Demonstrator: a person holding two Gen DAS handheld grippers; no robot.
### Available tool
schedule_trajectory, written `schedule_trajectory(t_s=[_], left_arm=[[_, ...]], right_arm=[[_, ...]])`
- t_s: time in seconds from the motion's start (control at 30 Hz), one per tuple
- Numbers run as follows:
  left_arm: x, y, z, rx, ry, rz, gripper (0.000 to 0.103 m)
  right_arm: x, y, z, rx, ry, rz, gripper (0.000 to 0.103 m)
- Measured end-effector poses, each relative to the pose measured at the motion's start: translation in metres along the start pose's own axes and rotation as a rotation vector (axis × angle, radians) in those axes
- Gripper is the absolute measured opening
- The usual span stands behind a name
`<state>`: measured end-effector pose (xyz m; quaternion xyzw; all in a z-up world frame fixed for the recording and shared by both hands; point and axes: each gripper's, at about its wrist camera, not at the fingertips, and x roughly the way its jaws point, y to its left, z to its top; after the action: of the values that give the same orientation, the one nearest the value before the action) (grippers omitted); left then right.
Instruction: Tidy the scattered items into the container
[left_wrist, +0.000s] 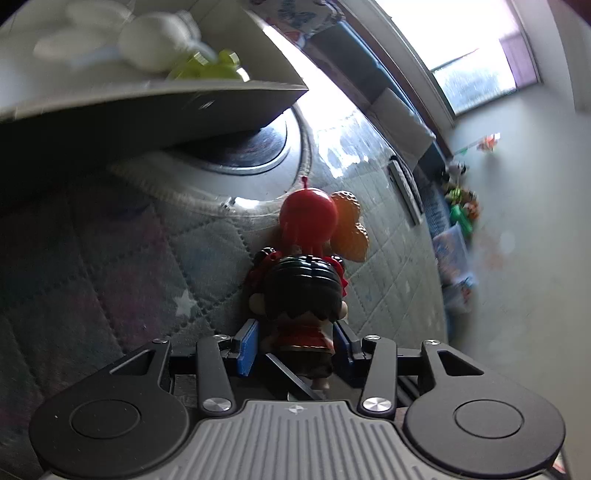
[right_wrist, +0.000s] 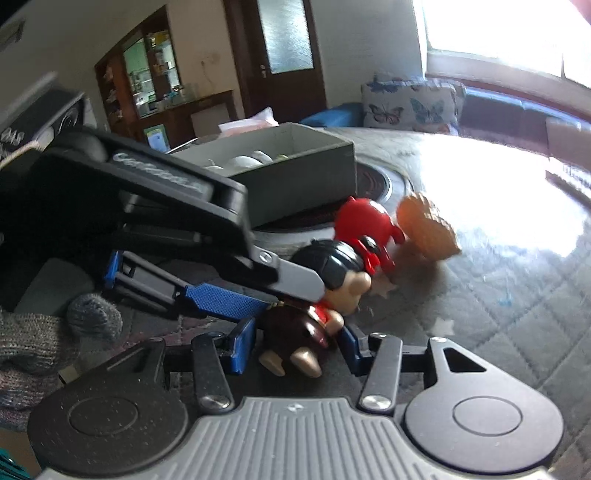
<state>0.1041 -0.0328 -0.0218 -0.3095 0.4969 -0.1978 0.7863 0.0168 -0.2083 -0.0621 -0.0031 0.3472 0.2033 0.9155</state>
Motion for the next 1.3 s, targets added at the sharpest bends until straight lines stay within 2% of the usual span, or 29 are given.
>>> schedule_trajectory(t_s=[0.07,0.2,0.3,0.5,0.67,0.83,1.0,1.07,1.17,1.23,1.3], left_arm=[[-0.003,-0.003,0.001,0.028,0.006,0.003,0.047],[-0.002,0.0,0.003,0.017,0.034,0.018,0.047],[0.001,0.004,0.002,-0.001,0.05,0.035,0.052],[0.004,0.008,0.0,0.0,0.037,0.015,0.052],[0.0,0.008,-0.004,0.015,0.027,0.007,0.051],[-0.01,0.006,-0.004,0.032,0.002,-0.01,0.037],[-0.007,0.012,-0.002,0.025,0.018,-0.019,0.038],[-0.006,0.011,-0.002,0.014,0.023,-0.014,0.041],[-0.001,0.018,-0.001,-0.055,0.054,-0.024,0.046],[0.001,0.023,-0.001,-0.109,0.054,-0.043,0.046],[0.002,0.022,-0.001,-0.109,0.057,-0.041,0.047]], right_arm=[[-0.002,0.004,0.001,-0.022,-0.007,0.014,0.05],[-0.001,0.01,0.002,-0.039,-0.003,0.035,0.05],[0.0,0.009,0.001,-0.023,0.0,0.045,0.05],[0.001,0.006,-0.001,-0.003,0.014,0.033,0.05],[-0.003,0.01,0.0,-0.016,0.006,0.024,0.044],[-0.008,0.013,0.003,-0.024,-0.007,0.016,0.043],[-0.005,0.013,0.003,-0.026,0.001,0.01,0.043],[-0.005,0.011,0.003,-0.013,0.003,0.016,0.043],[-0.005,0.008,0.002,0.006,0.006,0.024,0.044],[-0.002,0.007,0.001,0.0,0.02,0.026,0.045],[-0.001,0.007,-0.001,-0.001,0.023,0.023,0.045]])
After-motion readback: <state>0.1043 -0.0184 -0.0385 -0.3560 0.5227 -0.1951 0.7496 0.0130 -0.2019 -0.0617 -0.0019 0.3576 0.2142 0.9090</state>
